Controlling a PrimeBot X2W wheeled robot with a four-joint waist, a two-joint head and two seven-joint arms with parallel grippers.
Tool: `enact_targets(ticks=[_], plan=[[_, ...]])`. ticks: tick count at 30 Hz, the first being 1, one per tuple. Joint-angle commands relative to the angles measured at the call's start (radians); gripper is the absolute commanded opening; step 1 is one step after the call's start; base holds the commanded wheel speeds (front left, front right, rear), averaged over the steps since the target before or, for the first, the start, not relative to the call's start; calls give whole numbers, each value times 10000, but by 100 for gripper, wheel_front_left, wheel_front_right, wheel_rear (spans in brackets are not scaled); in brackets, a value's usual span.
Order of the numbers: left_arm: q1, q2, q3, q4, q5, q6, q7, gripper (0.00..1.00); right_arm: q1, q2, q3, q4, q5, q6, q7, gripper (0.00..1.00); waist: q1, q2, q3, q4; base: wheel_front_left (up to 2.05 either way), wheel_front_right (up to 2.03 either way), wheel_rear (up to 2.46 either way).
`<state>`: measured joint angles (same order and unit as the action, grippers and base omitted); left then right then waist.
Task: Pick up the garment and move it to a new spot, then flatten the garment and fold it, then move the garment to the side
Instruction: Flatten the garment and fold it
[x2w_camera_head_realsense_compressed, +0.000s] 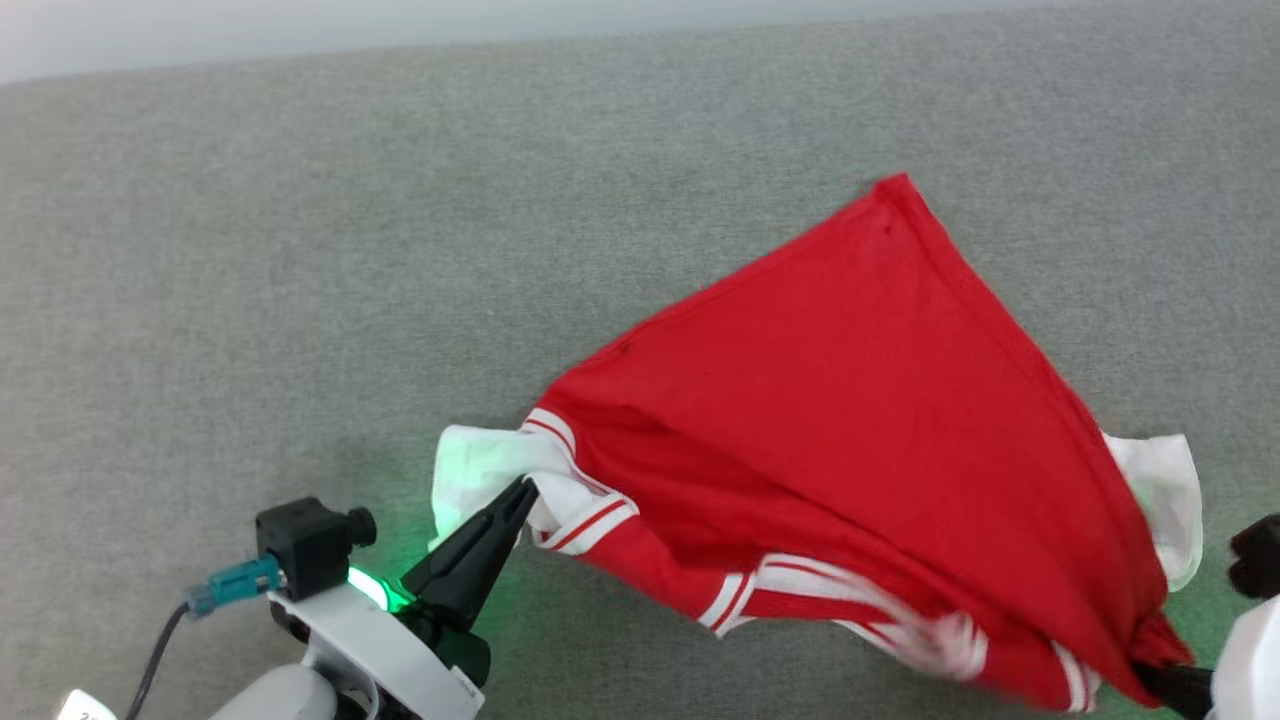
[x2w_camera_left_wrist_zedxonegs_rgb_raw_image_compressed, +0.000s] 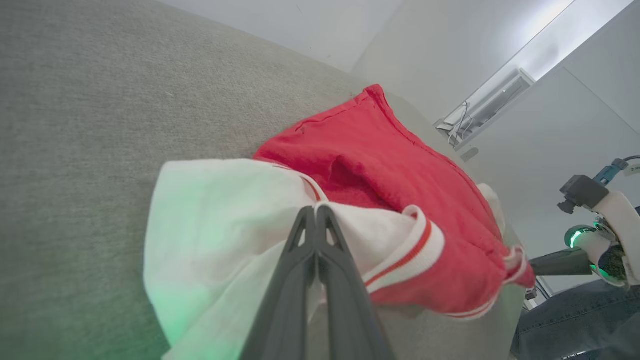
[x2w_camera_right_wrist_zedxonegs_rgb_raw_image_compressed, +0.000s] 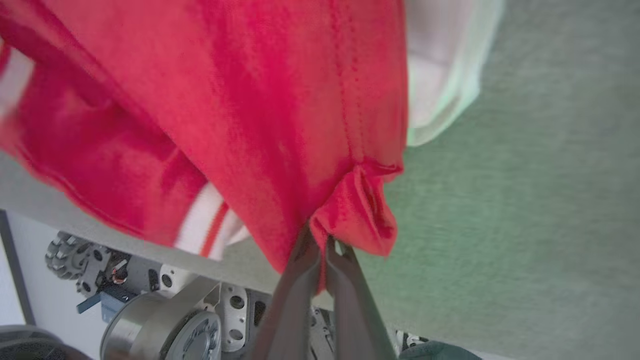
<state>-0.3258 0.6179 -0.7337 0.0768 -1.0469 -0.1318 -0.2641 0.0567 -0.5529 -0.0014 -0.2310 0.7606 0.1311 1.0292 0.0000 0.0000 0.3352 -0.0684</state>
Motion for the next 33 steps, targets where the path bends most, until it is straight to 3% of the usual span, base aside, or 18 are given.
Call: enact_targets(ticks=[1, 3, 4, 6, 15, 19, 24, 33], plan=[[56, 23, 10, 8, 25, 22, 4, 0, 37, 92, 63, -68, -118, -7, -104, 0, 0, 0, 53, -83, 0, 0, 0], [60, 41, -9, 36, 22, 22, 4, 0, -48, 196, 77, -164, -230, -7, -397, 4, 0, 0, 62, -117, 0, 0, 0], [59, 50, -20, 46, 9, 22, 4, 0, -128, 196, 44, -227, -297, -7, -552, 44, 0, 0, 63, -124, 0, 0, 0], [70, 66, -32, 61, -30, 22, 4, 0, -228, 193, -109, -368, -224, -7, -725, 100, 0, 0, 53, -119, 0, 0, 0], [209, -190, -32, -5, 122, 22, 4, 0, -1066, -291, -1845, -1850, 114, -7, -371, 100, 0, 0, 72, 400, 0, 0, 0], [192, -363, -44, -37, 183, 22, 4, 0, -2136, -416, -1972, -1870, -247, -7, -589, 100, 0, 0, 167, 680, 0, 0, 0], [-104, -609, -245, 33, 193, 22, 4, 0, -4335, -770, -440, -833, -1303, -7, -1330, 100, 0, 0, 420, 1147, 0, 0, 0], [-635, -942, -664, 146, 106, 22, 4, 0, -7407, -782, 2622, 2880, -2090, -7, -2162, 100, 0, 0, 976, 2027, 0, 0, 0]])
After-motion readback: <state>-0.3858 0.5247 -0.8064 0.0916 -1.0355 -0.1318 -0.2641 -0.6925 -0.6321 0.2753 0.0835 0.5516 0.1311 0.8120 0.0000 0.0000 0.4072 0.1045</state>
